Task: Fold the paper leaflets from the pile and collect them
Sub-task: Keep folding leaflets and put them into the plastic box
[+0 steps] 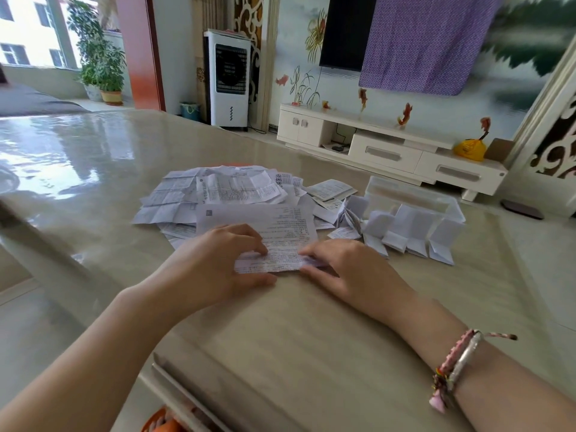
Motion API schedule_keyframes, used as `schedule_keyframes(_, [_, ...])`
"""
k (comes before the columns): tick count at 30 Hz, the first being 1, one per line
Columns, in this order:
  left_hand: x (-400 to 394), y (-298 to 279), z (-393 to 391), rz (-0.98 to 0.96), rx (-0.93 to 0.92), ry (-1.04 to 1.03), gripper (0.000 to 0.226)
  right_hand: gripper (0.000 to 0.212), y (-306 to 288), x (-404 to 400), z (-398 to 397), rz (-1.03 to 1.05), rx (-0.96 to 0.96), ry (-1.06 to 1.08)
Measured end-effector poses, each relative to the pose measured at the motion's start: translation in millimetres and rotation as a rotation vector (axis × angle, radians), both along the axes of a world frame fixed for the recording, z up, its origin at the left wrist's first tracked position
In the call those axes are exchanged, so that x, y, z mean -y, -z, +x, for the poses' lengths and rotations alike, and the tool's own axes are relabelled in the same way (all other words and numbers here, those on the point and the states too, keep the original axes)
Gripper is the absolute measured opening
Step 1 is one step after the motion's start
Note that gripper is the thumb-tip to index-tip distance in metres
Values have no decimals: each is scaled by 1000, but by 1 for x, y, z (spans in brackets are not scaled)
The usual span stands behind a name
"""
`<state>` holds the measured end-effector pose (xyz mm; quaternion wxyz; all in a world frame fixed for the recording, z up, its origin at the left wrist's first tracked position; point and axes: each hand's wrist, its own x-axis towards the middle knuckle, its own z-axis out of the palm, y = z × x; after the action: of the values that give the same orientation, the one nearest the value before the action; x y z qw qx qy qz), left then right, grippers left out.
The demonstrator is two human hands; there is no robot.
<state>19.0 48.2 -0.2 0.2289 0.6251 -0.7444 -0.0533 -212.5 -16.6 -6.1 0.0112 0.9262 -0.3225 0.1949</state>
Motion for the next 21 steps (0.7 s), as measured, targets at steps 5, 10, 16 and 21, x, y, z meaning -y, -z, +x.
schedule_keyframes(5, [-3,0,-2,-69,45,24,33,27,-2,-3,5,-157,87,9])
schedule_keyframes(10, [-10,-8,4,-65,-70,68,18,43,-9,-11,-3,160,277,-2])
schedule_keyframes(16, [-26,-21,-4,34,-301,159,13,11,-20,-22,-16,547,511,36])
schedule_keyframes(21, [-15,-17,6,-15,-386,-44,23,13,-28,-18,-24,739,552,138])
